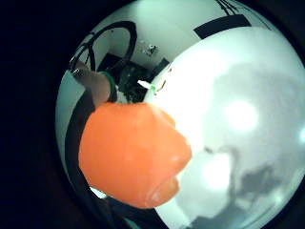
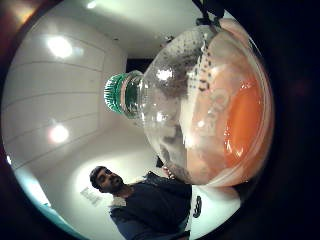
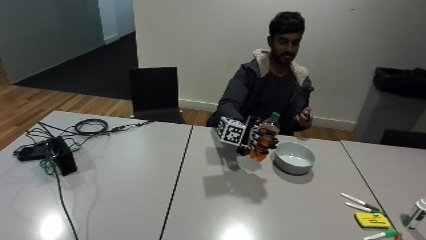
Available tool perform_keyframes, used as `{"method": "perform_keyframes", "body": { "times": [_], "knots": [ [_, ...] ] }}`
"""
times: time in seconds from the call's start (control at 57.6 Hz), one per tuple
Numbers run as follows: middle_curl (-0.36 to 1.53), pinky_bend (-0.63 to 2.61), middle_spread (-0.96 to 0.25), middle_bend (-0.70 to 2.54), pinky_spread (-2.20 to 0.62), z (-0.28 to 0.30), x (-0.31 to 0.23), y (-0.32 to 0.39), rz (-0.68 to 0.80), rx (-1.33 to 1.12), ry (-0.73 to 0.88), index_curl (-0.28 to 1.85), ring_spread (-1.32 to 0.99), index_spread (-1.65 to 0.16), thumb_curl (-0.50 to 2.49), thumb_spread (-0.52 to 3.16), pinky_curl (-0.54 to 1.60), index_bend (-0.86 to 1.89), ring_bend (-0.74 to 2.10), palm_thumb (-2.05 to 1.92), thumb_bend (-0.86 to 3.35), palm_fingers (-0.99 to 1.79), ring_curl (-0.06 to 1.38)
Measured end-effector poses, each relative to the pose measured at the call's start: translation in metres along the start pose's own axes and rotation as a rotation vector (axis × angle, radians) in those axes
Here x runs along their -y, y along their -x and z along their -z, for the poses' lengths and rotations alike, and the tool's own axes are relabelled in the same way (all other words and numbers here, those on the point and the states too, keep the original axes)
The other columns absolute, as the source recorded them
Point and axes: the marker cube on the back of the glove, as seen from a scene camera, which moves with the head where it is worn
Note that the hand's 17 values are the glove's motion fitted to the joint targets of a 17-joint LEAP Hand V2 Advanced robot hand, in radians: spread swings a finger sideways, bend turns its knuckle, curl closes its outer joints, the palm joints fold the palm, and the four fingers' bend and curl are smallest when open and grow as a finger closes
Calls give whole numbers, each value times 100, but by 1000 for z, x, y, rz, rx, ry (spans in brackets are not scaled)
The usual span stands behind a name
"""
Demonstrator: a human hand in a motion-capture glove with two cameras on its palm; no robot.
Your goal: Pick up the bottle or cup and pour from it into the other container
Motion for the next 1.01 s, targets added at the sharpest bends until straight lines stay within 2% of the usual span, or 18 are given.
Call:
{"method": "perform_keyframes", "body": {
  "times": [0.191, 0.434, 0.659, 0.816, 1.007],
  "knots": [
    [42, 46, -31, 33, -4, -21, -7, 44, -7, -231, 54, 21, -18, -36, 52, 52, 32, 7, 54, 100, -4, 109, 37],
    [43, 48, -30, 34, -2, -62, -16, 85, 62, -633, 225, 18, -17, -37, 53, 52, 33, 6, 55, 99, -4, 108, 38],
    [43, 48, -30, 34, -1, -100, -20, 86, 60, -1102, 324, 17, -15, -37, 54, 52, 34, 7, 56, 99, -4, 108, 38],
    [43, 48, -29, 35, 0, -105, -11, 79, 98, -1447, 371, 17, -14, -37, 55, 52, 34, 7, 55, 100, -4, 107, 38],
    [43, 46, -29, 35, 2, -119, -8, 81, 159, -1710, 408, 17, -15, -37, 55, 52, 33, 7, 53, 100, -4, 106, 38]
  ]
}}
